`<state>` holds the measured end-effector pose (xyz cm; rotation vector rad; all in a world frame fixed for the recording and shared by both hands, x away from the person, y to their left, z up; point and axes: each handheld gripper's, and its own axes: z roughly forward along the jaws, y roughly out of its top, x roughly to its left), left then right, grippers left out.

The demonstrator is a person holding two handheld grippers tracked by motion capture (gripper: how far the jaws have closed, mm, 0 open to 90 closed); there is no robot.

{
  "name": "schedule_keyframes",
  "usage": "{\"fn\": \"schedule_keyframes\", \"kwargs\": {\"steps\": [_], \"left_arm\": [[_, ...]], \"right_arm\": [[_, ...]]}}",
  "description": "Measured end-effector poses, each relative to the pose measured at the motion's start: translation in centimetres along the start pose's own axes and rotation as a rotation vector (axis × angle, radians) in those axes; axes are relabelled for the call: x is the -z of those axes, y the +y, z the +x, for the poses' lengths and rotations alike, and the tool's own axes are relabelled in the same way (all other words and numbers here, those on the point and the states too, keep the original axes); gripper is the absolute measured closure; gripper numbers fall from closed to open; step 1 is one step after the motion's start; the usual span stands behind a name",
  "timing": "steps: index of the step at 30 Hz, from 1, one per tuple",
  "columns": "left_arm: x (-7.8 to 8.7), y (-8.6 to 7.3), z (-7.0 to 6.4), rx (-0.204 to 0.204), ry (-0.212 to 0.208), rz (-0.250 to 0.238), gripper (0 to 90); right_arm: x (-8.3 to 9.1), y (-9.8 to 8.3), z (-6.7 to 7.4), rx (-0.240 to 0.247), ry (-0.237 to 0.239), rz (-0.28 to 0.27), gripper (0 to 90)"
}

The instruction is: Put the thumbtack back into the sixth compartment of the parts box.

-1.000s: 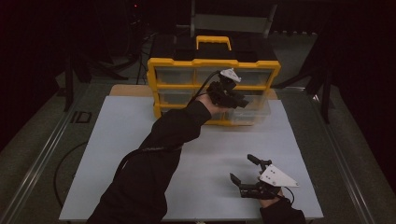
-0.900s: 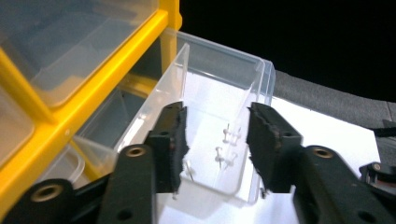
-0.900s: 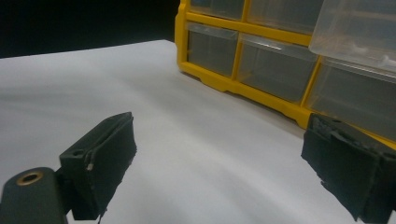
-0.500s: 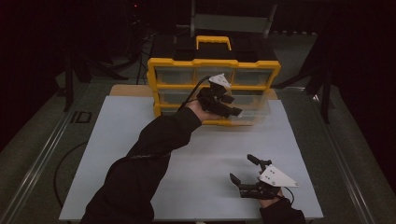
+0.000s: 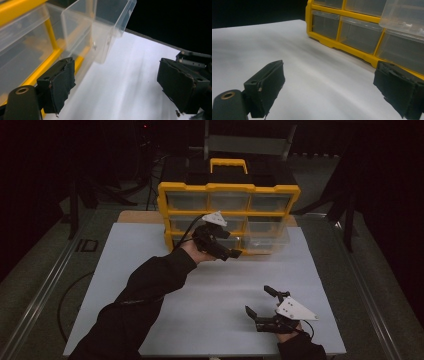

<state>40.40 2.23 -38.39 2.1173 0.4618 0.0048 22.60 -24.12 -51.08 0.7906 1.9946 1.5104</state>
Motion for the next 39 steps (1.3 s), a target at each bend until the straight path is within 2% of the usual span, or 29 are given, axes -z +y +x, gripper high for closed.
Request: {"fn": "schedule_keyframes", "kwargs": {"steps": [2, 3, 4, 5, 7, 8, 11, 14, 17, 20, 23, 24, 26, 34, 36, 39], "left_arm": [[0.3, -0.3, 0.0, 0.0, -0.005, -0.002, 8.7], [1.1, -1.5, -0.1, 0.009, -0.01, -0.012, 8.2], [1.4, -1.9, -0.1, 0.007, -0.022, -0.01, 8.1], [1.4, -1.9, -0.1, 0.007, -0.022, -0.01, 7.1], [1.7, -2.8, -0.2, 0.001, -0.023, 0.001, 5.2], [2.1, -3.8, -0.4, 0.001, -0.019, 0.012, 4.6], [2.5, -4.7, -0.5, 0.007, -0.028, 0.013, 3.1], [3.2, -6.1, -0.6, 0.012, -0.026, 0.012, 2.4], [4.1, -7.7, -0.7, 0.033, -0.035, 0.009, 2.4], [4.6, -8.5, -0.9, 0.033, -0.028, 0.009, 2.4], [5.3, -10.0, -1.1, 0.042, -0.026, 0.004, 2.4], [5.3, -10.0, -1.1, 0.042, -0.026, 0.004, 2.4], [5.8, -11.2, -1.3, 0.049, -0.025, 0.008, 2.3], [7.0, -13.7, -1.7, 0.074, -0.037, -0.007, 2.4], [7.6, -14.7, -1.7, 0.083, -0.03, -0.004, 2.4], [8.0, -15.3, -1.9, 0.082, -0.026, -0.008, 2.4]], "right_arm": [[0.0, 0.0, 0.0, 0.002, 0.0, 0.001, 9.6], [0.0, 0.0, 0.0, 0.004, -0.001, 0.002, 9.6], [0.0, 0.0, 0.0, 0.002, -0.001, 0.003, 9.6], [0.0, 0.0, 0.0, 0.001, -0.001, 0.003, 9.6], [0.0, 0.0, 0.0, 0.002, -0.001, 0.003, 9.6], [0.0, 0.0, 0.0, 0.004, 0.001, 0.002, 9.6], [0.0, 0.0, 0.1, 0.003, 0.002, 0.005, 9.6], [-0.1, 0.0, 0.1, 0.004, 0.002, 0.004, 9.6], [-0.1, 0.0, 0.1, 0.01, 0.003, 0.005, 9.6], [-0.1, 0.0, 0.1, 0.01, 0.003, 0.008, 9.6], [-0.1, 0.0, 0.1, 0.014, 0.003, 0.009, 9.6], [-0.1, 0.0, 0.1, 0.014, 0.003, 0.009, 9.6], [-0.1, 0.0, 0.1, 0.012, 0.002, 0.008, 9.6], [-0.1, 0.0, 0.2, 0.019, 0.002, 0.01, 9.6], [-0.2, 0.0, 0.2, 0.017, 0.001, 0.011, 9.6], [-0.2, 0.0, 0.2, 0.018, 0.002, 0.012, 9.6]]}}
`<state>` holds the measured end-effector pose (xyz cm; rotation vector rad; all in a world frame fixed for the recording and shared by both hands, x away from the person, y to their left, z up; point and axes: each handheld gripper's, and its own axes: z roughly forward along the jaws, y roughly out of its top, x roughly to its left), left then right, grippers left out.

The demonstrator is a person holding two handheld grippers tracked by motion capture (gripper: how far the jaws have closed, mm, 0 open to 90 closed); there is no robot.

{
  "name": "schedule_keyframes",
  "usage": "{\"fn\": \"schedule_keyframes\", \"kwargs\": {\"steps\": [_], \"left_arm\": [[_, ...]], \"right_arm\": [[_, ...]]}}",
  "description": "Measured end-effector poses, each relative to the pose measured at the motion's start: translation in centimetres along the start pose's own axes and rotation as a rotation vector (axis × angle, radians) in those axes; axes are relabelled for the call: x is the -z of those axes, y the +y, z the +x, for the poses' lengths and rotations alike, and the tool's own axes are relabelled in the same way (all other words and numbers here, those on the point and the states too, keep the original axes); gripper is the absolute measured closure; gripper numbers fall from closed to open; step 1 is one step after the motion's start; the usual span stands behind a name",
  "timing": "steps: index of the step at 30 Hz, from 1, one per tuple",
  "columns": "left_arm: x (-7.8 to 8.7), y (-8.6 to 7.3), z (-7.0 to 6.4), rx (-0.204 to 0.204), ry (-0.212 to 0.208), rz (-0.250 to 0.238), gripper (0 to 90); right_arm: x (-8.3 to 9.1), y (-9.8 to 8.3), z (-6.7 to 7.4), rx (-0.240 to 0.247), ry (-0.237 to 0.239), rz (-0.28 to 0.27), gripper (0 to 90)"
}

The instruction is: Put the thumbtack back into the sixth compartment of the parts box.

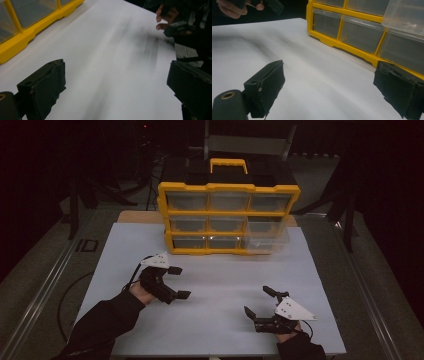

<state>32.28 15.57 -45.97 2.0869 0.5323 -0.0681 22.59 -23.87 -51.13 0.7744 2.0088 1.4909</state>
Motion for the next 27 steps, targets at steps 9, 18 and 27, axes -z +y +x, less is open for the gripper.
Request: {"fn": "schedule_keyframes", "kwargs": {"steps": [9, 18, 27], "left_arm": [[1.9, -2.9, -0.3, 0.008, 0.021, -0.019, 2.4], [4.1, -5.7, -0.4, 0.04, 0.056, -0.035, 2.4], [5.5, -8.9, -0.2, 0.055, 0.13, -0.055, 1.9]], "right_arm": [[0.0, 0.0, 0.0, 0.0, -0.004, -0.002, 9.6], [-0.1, 0.0, 0.0, 0.004, -0.006, 0.001, 9.6], [-0.2, -0.1, 0.1, 0.006, -0.004, 0.008, 9.6]]}}
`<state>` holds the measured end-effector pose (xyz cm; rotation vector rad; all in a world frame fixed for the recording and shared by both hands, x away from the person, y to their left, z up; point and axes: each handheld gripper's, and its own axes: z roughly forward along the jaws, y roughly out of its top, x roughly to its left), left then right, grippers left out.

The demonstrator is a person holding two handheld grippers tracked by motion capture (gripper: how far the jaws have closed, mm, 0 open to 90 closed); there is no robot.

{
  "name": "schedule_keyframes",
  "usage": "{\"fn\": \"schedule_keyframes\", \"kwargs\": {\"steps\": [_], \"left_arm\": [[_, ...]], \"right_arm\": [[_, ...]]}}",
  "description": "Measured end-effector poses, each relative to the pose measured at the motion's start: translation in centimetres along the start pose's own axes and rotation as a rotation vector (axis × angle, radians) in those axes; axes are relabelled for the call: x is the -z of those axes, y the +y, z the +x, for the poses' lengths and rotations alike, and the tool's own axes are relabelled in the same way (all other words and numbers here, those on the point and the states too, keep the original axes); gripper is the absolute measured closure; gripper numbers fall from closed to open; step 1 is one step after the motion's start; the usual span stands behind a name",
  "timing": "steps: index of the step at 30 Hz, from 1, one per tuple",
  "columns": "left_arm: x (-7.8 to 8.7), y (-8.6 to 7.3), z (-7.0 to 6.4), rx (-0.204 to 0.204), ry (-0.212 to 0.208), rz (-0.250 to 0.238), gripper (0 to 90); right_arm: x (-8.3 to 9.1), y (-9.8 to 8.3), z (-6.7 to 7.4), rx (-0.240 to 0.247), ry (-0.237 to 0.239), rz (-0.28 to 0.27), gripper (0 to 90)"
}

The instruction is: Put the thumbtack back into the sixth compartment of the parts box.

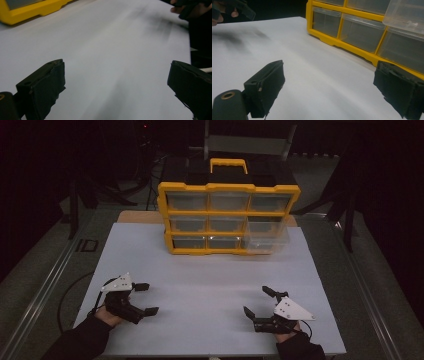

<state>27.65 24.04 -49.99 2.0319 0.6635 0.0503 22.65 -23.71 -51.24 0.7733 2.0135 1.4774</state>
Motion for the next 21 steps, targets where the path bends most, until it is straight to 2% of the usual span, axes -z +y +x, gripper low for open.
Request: {"fn": "schedule_keyframes", "kwargs": {"steps": [4, 5, 10, 15, 21], "left_arm": [[0.3, -1.0, 0.2, 0.007, 0.014, -0.001, 1.6], [0.4, -1.4, 0.2, 0.011, 0.025, -0.012, 1.3], [0.5, -2.2, 0.4, 0.016, 0.028, -0.04, 1.2], [0.3, -2.7, 0.5, 0.016, 0.045, -0.028, 1.1], [0.2, -3.0, 0.6, 0.02, 0.043, -0.024, 1.2]], "right_arm": [[0.0, 0.0, 0.0, -0.004, 0.001, 0.003, 9.6], [0.0, 0.0, 0.0, -0.003, 0.001, 0.005, 9.6], [-0.1, -0.1, 0.0, -0.001, 0.0, 0.005, 9.6], [-0.1, -0.1, 0.0, 0.002, 0.0, 0.006, 9.6], [-0.1, -0.1, 0.0, -0.009, 0.002, 0.008, 9.6]]}}
